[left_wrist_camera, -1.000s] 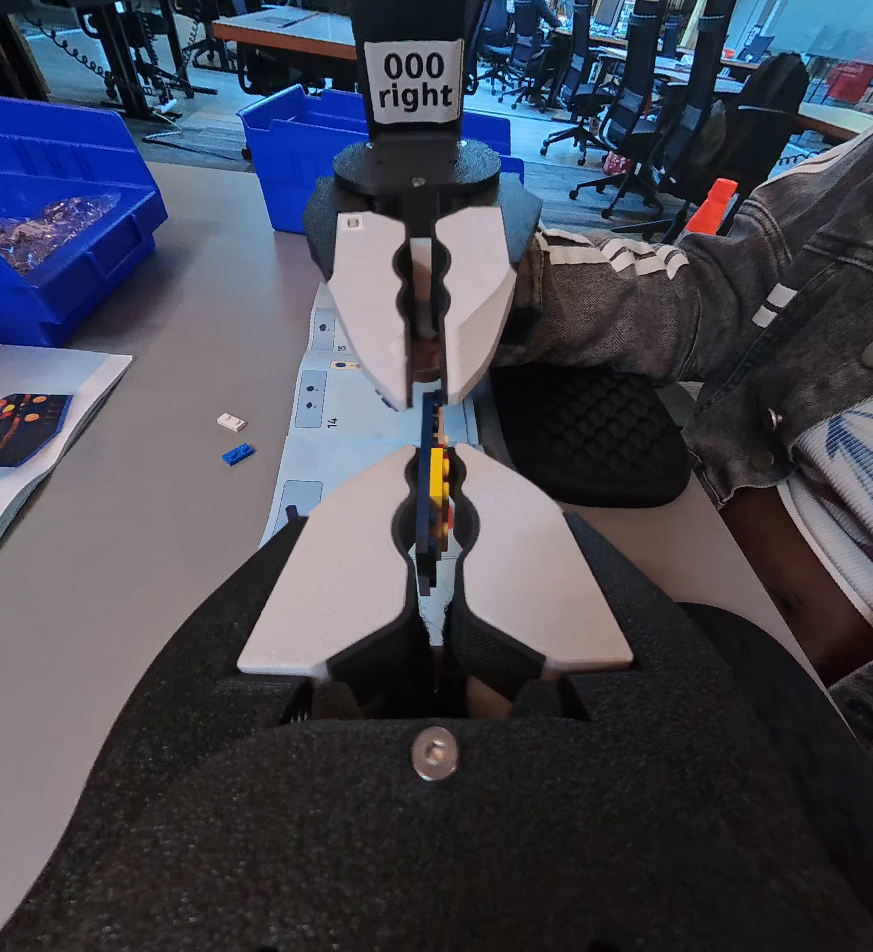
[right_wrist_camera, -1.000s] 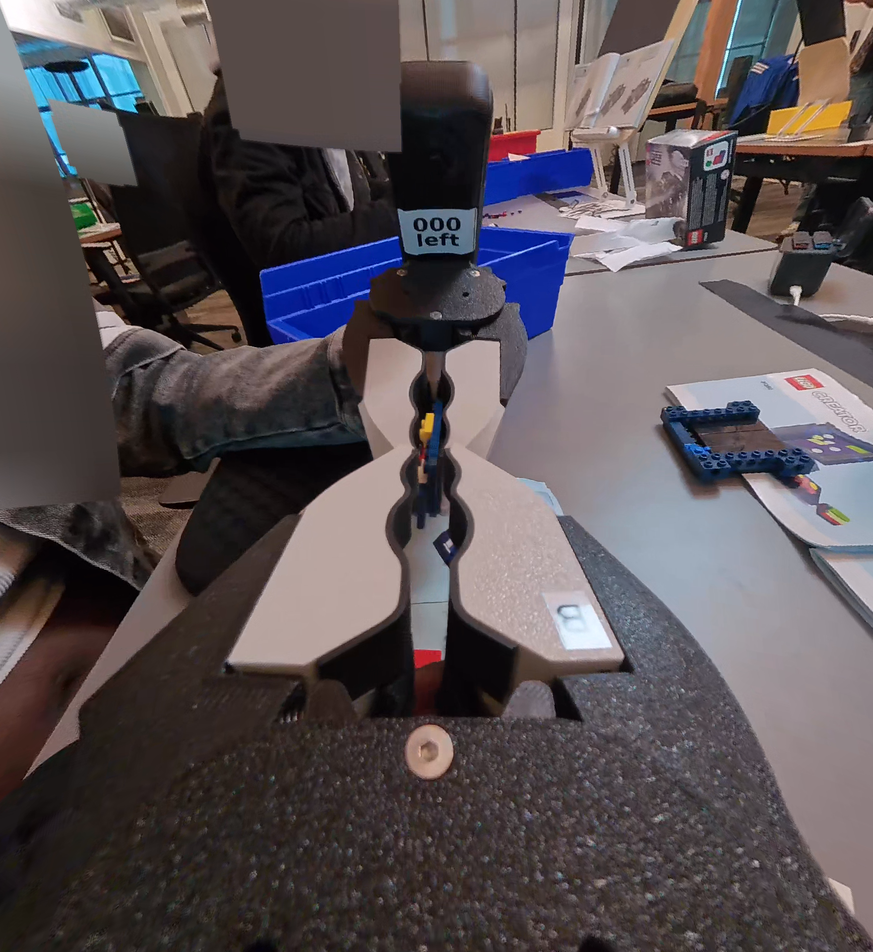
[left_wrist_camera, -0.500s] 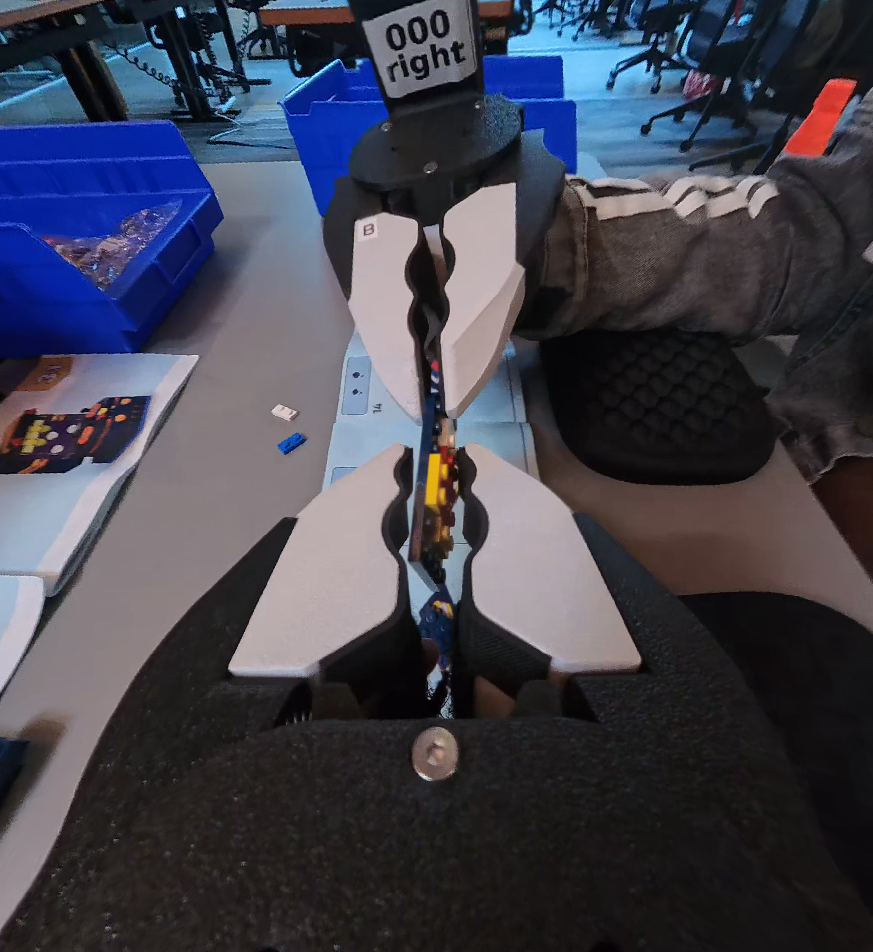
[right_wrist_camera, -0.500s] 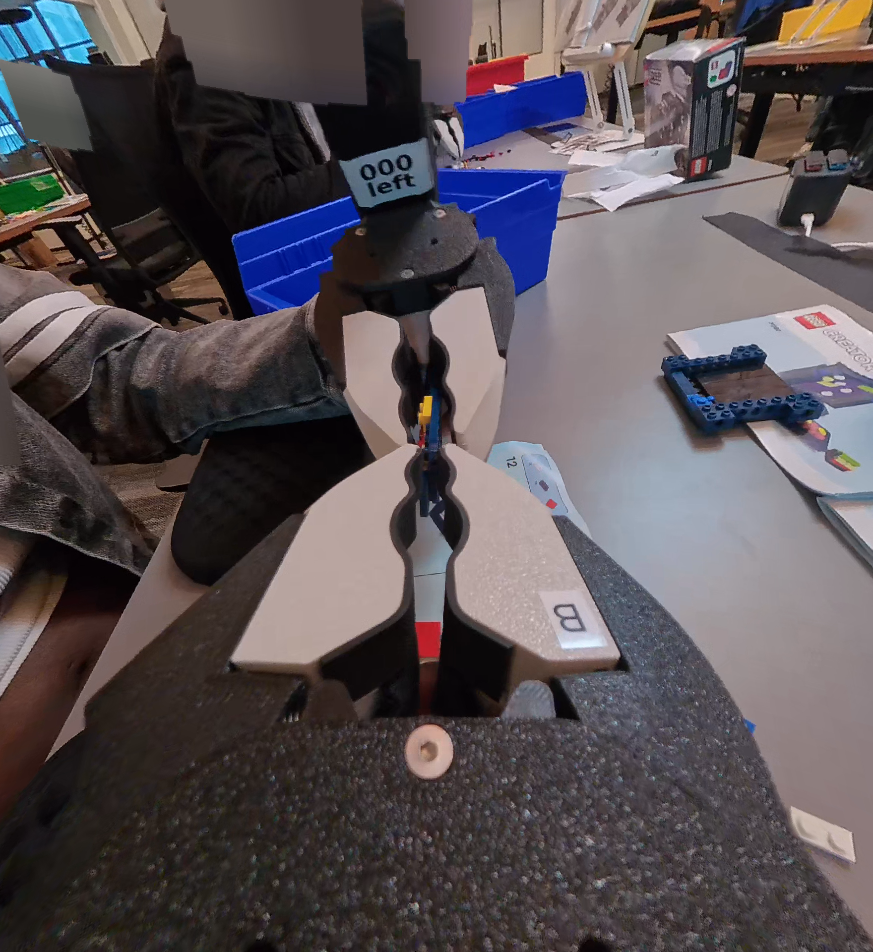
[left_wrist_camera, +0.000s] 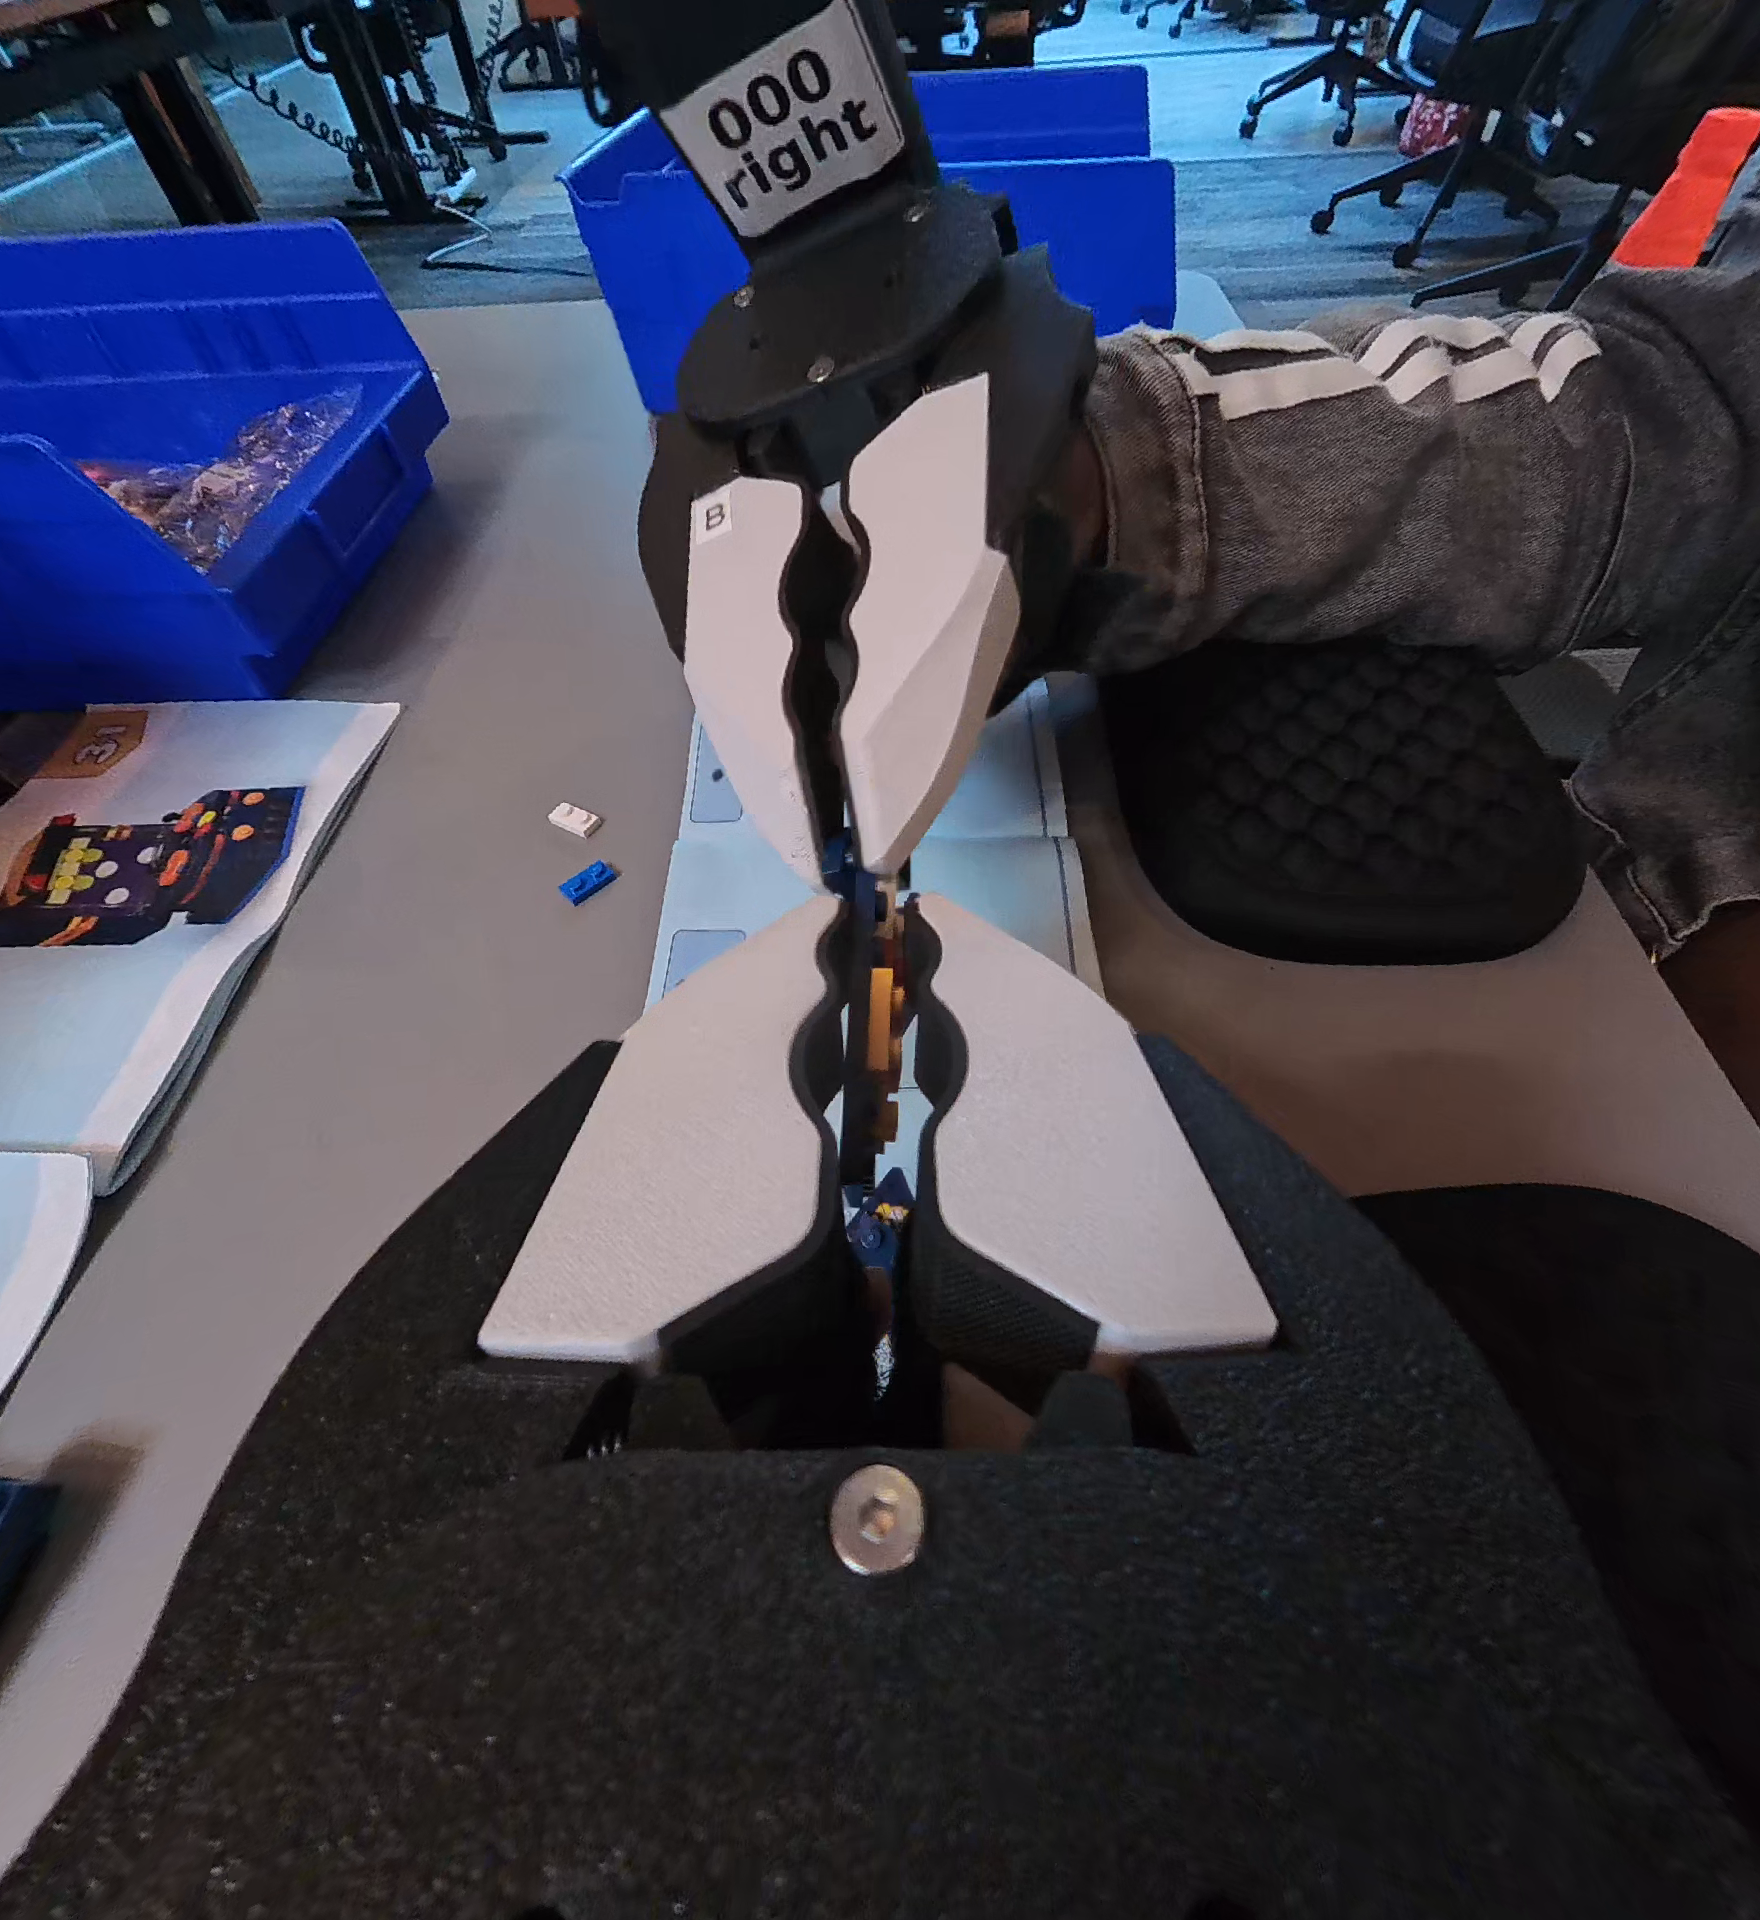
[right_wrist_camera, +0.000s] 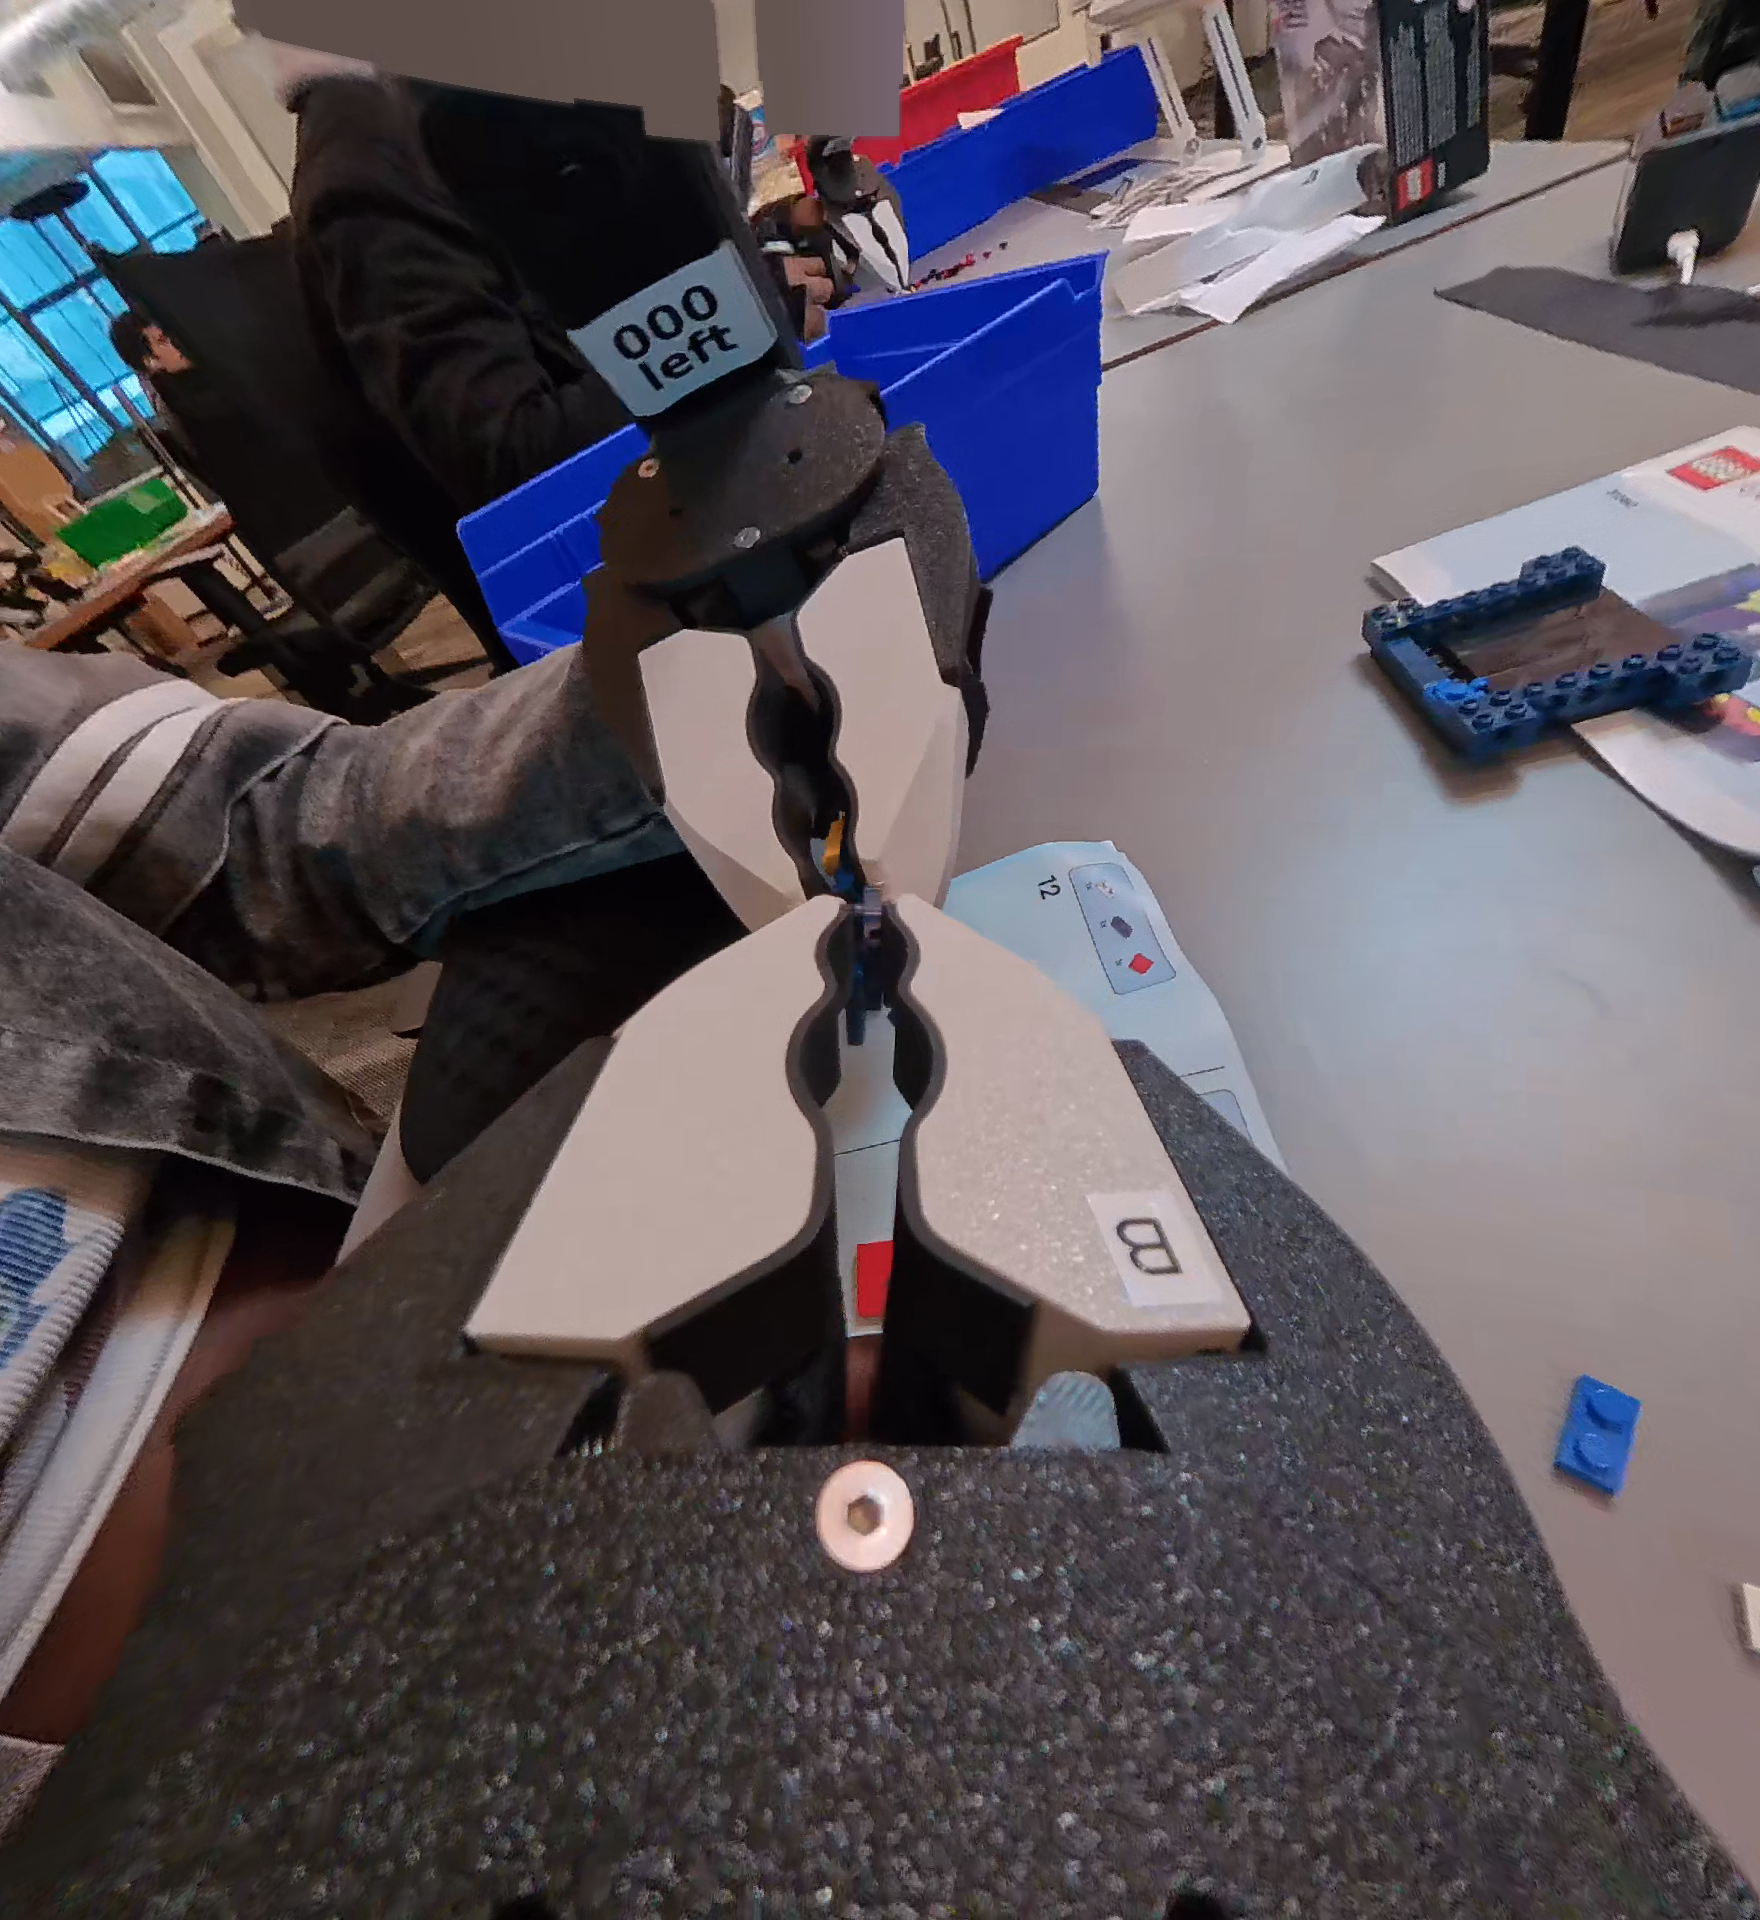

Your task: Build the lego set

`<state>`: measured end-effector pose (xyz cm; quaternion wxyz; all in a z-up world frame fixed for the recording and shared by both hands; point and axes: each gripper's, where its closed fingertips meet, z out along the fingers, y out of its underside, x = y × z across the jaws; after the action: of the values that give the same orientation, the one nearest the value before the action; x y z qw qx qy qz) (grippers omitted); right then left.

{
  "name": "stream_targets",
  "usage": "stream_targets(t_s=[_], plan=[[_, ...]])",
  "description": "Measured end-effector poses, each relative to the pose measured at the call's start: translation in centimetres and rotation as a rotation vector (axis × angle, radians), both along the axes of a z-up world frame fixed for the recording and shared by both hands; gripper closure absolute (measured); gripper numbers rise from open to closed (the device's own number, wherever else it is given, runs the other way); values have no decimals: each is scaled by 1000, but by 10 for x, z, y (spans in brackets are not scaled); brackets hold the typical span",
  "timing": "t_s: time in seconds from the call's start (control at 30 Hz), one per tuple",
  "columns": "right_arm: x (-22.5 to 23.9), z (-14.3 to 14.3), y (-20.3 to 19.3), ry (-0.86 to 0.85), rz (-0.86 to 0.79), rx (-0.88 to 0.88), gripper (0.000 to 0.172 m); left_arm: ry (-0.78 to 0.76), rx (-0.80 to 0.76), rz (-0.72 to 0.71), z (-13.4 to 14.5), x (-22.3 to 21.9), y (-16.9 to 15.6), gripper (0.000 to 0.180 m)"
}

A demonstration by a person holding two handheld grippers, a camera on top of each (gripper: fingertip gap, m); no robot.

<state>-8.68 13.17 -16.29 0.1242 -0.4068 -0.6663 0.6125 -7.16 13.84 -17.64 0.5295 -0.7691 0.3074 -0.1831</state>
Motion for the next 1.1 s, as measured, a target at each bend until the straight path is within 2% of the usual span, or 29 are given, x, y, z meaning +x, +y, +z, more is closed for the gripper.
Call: stream_targets(t_s=[0.4, 0.6, 0.73, 0.93, 1.1], plan=[[-1, 8, 1, -57, 0, -205, 167, -86, 5, -8, 8, 0, -1, 173], [-3, 12, 10, -39, -46, -234, 167, -110, 17, -26, 12, 0, -3, 173], [-1, 29, 25, 21, -66, -341, 167, -208, 56, 19, 26, -8, 0, 173], [-1, 36, 21, 27, -39, -443, 167, -498, 107, 68, 55, -22, 1, 173], [-2, 34, 21, 13, -38, -454, 167, -557, 103, 98, 57, -30, 3, 173]])
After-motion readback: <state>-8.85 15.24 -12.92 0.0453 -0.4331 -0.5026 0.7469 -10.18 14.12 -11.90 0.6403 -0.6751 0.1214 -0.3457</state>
